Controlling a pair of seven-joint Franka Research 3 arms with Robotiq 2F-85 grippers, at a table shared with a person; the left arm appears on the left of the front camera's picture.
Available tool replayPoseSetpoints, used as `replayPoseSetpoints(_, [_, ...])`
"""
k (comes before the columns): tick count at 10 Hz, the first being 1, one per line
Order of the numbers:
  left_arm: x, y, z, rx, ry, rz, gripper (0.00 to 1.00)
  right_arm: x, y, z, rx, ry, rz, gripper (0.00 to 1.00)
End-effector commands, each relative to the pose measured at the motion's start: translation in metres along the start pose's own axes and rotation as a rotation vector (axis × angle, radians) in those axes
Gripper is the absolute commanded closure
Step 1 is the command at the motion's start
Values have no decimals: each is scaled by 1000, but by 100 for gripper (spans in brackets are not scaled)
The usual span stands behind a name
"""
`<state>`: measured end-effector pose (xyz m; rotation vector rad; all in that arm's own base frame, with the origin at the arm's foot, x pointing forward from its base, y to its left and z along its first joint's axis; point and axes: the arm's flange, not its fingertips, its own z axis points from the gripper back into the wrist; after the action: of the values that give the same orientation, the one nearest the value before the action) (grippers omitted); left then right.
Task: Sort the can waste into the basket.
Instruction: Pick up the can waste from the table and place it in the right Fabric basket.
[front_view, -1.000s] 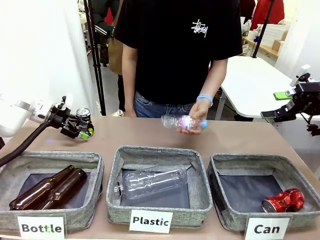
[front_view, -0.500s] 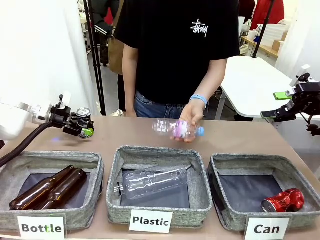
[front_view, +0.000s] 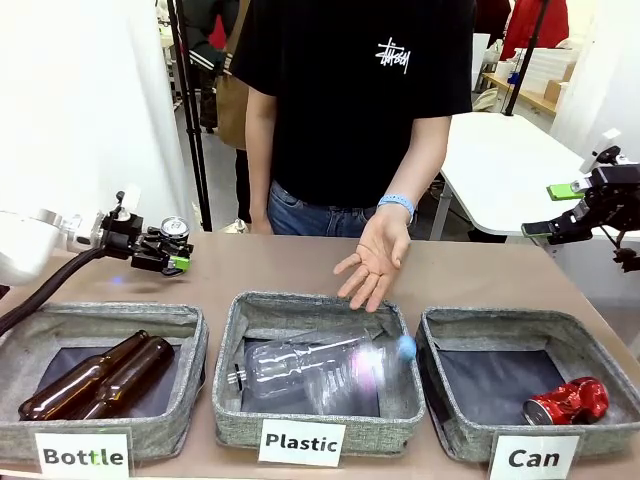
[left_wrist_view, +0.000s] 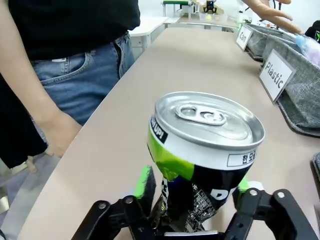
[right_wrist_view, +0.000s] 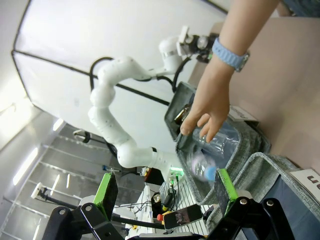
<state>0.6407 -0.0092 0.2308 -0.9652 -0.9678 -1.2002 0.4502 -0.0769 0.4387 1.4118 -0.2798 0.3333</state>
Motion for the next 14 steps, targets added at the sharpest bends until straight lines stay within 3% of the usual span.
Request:
replayPoseSetpoints(1, [-2, 3, -1, -4, -25, -13, 100, 0, 2, 1, -3, -3, 5, 0])
replayPoseSetpoints(2, [-2, 3, -1, -9, -36, -10, 100, 0, 2, 1, -3, -3, 5, 0])
replayPoseSetpoints(3, [-1, 3, -1, -10, -43, -9, 84, 0, 2, 1, -3, -3, 5, 0])
replayPoseSetpoints(5, [-1, 5, 2, -27, -56, 8, 100, 0, 2, 1, -3, -3, 5, 0])
replayPoseSetpoints(8, [13, -7, 29, -40, -114, 20, 100, 0, 2, 1, -3, -3, 5, 0])
replayPoseSetpoints(10, [52, -49, 79, -36, -99, 48, 100, 0, 2, 1, -3, -3, 5, 0])
replayPoseSetpoints(11, [78, -89, 113, -104, -42, 88, 100, 0, 2, 1, -3, -3, 5, 0])
replayPoseSetpoints(12, [96, -123, 134, -167, -110, 109, 100, 0, 2, 1, -3, -3, 5, 0])
replayPoseSetpoints(13, [108, -167, 149, -235, -108, 131, 100, 0, 2, 1, -3, -3, 5, 0])
replayPoseSetpoints(14, [109, -213, 156, -276, -24, 81, 100, 0, 2, 1, -3, -3, 5, 0])
